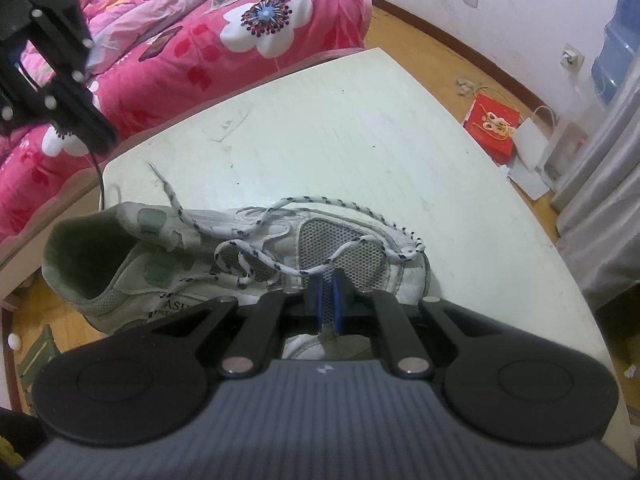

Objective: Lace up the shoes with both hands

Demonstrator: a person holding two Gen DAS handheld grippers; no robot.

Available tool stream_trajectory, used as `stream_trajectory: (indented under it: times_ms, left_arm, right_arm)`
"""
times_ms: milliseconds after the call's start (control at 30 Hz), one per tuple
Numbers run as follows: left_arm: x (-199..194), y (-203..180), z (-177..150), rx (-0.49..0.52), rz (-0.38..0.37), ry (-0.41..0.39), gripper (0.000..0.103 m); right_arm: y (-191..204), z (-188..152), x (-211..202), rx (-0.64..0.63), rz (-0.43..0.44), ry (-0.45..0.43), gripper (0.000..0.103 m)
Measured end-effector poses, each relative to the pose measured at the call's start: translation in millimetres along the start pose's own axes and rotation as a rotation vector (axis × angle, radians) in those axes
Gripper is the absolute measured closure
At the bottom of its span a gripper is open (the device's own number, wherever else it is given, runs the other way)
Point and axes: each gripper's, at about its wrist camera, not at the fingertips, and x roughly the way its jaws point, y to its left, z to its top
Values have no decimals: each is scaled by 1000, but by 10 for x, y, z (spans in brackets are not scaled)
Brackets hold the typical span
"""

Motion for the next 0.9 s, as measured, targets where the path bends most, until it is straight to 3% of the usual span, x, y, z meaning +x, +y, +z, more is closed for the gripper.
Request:
stream_trajectory:
  times_ms: [100, 167, 333, 400, 533, 700, 800, 900]
  left_arm:
    - [-120, 35, -82, -82, 8, 7, 102]
    - [-129, 78, -105, -182, -8, -14, 93]
    - [52, 144, -184, -599, -152, -159, 61]
    - [188, 112, -218, -734, -190, -199, 60]
    - [375, -6, -260, -847, -180, -213, 59]
    - [423, -43, -336, -924, -87, -238, 60]
    - [439, -109, -302, -919, -44, -276, 71]
    - [475, -211, -235, -877, 20, -287, 75]
  right_arm:
    - [6, 13, 8, 5, -2, 1, 99]
    - [7, 16, 14, 13, -4, -1, 99]
    - [12, 6, 27, 46, -13, -10, 99]
    - [10, -3, 28, 61, -16, -13, 99]
    - [-1, -16, 28, 101, -20, -22, 99]
    - [13, -50, 28, 145, -38, -43, 99]
    - [24, -68, 31, 160, -50, -55, 99]
    - [16, -82, 29, 182, -51, -63, 99]
